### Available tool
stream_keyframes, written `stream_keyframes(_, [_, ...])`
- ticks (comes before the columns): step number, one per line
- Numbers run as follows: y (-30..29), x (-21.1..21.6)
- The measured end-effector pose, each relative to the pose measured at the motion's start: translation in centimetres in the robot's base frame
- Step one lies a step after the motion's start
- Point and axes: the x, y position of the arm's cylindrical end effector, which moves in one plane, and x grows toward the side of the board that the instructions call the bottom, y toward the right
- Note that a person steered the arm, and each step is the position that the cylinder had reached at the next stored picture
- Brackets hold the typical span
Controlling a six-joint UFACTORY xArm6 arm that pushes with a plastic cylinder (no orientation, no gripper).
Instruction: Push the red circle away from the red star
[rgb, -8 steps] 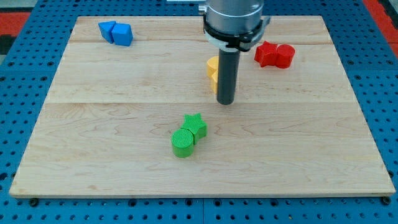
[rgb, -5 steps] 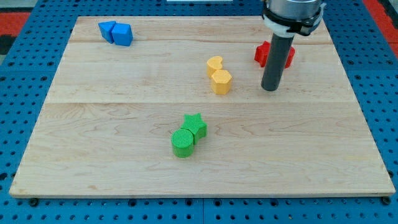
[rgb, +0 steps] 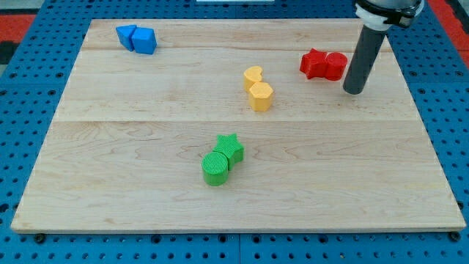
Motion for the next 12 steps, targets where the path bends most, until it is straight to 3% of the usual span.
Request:
stream_keyframes(4, [6.7,-0.3])
stream_keyframes(5, [7.8,-2.3])
stream_keyframes(6, [9.5,-7.9])
stream_keyframes(7, [3.3,-9.6])
stream_keyframes(8, [-3.3,-7.3])
stream_keyframes(9, [-4.9,-3.1])
stream_keyframes(10, [-4.6,0.8])
stream_keyframes(11, [-0.9,-0.4])
stream_keyframes(12, [1.5,1.8])
